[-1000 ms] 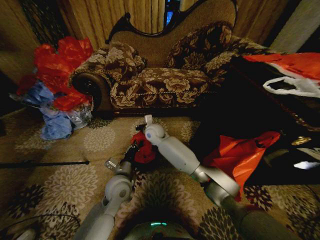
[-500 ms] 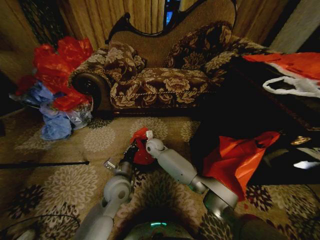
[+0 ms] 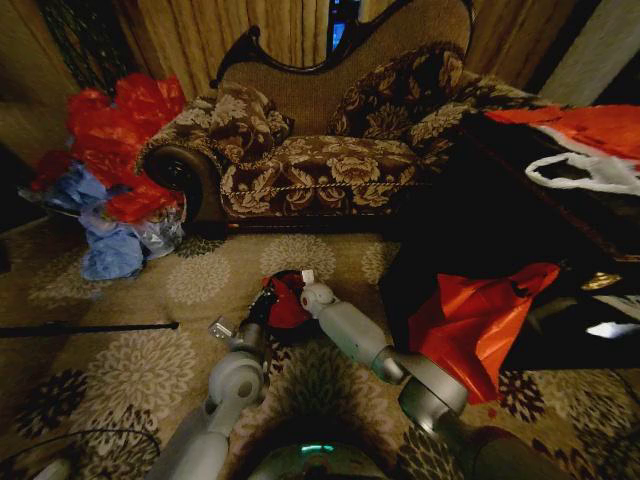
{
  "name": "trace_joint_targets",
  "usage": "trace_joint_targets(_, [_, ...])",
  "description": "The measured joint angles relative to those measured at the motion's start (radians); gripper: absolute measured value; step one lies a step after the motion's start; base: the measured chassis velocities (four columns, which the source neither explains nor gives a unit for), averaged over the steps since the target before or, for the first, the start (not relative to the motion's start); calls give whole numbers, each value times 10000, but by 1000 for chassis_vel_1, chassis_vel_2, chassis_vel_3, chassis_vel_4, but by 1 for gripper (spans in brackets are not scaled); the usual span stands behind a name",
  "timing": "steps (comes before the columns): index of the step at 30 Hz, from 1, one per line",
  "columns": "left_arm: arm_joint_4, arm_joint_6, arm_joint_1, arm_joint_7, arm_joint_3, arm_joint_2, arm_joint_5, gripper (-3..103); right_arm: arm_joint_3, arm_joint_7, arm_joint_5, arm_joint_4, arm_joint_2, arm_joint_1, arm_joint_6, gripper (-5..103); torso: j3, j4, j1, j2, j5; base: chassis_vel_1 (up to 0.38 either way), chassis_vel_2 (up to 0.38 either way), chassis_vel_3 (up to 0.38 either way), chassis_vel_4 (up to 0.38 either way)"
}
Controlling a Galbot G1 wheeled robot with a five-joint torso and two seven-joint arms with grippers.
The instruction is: Place a garbage bag over the trash bin.
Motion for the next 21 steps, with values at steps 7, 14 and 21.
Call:
trace_joint_targets(7, [437, -1, -577, -123, -14, -150, 56, 0, 127, -227, -91, -578, 29, 100, 188, 0, -2, 1, -1, 1, 0, 0, 0, 0, 0])
trace_joint_targets(14, [974, -5, -1319, -157, -170, -62, -2, 0, 41, 108, 63, 292, 14, -111, 89, 0, 1, -1, 2, -2, -1, 0, 0, 0, 0])
trace_joint_targets(21, [1164, -9, -1507, -217, -241, -18, -19, 0, 22, 1145, 383, 1414, 8, -114, 187, 27, 1, -3, 1, -2, -2, 0, 0, 0, 0])
